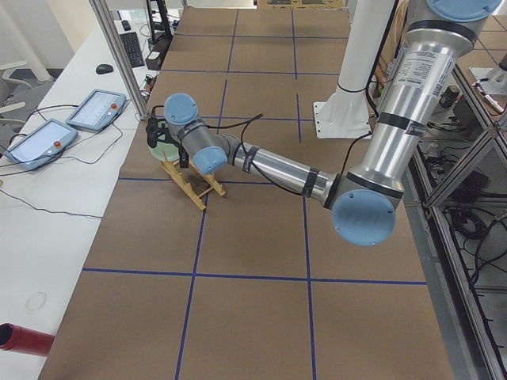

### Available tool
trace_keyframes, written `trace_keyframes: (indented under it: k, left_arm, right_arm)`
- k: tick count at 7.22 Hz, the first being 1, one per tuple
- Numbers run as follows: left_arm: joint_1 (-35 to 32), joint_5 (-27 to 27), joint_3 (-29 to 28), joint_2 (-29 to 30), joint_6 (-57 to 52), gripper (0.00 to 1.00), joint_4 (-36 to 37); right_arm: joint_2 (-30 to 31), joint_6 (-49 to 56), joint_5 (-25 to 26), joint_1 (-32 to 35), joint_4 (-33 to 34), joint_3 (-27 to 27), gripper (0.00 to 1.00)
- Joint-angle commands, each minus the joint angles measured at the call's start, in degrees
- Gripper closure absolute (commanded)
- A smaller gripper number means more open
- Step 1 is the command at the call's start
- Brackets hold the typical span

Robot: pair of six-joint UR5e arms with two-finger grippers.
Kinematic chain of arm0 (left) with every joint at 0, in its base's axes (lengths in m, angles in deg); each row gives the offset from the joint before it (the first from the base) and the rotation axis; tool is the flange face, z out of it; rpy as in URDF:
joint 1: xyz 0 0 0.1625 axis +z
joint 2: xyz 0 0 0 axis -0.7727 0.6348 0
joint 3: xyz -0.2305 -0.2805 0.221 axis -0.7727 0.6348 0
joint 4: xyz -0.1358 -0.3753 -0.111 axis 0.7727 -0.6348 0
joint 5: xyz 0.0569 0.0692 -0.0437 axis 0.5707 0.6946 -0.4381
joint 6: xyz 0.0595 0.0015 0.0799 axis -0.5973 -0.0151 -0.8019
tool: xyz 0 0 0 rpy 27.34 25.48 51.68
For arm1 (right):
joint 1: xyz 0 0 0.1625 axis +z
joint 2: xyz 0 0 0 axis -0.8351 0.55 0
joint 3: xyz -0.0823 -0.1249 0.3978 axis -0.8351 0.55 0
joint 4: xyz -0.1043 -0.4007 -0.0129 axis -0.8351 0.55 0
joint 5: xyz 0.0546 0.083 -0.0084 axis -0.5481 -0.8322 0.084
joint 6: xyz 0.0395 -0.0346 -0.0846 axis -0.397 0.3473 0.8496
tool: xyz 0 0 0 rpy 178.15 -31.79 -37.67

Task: Place plate on table
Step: 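Reach the left gripper to the pale green plate in the wooden rack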

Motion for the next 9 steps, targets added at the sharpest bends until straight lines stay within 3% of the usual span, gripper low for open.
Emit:
trace_keyframes:
  k: [1, 2, 3, 4, 6, 9]
  left_arm:
    - [6.9, 19.9, -2.3, 2.4, 31.8, 0.00, -22.4]
    - [9.0, 26.6, -5.1, 4.3, 40.6, 0.00, -28.8]
    - [12.4, 38.0, -6.2, 5.1, 46.9, 0.00, -29.7]
    - [15.5, 44.8, -9.2, 6.5, 48.7, 0.00, -30.2]
    - [15.5, 44.8, -13.1, 8.3, 46.5, 0.00, -30.0]
    - [15.8, 43.4, -17.1, 10.8, 41.2, 0.10, -29.7]
  right_arm:
    - [0.1, 0.0, 0.0, 0.0, 0.0, 0.0, 0.00]
    - [0.0, 0.0, 0.0, 0.0, 0.0, 0.0, 0.00]
    - [0.0, 0.0, 0.0, 0.0, 0.0, 0.0, 0.00]
    - [0.0, 0.0, 0.0, 0.0, 0.0, 0.0, 0.00]
    - [0.0, 0.0, 0.0, 0.0, 0.0, 0.0, 0.00]
    - [0.0, 0.0, 0.0, 0.0, 0.0, 0.0, 0.00]
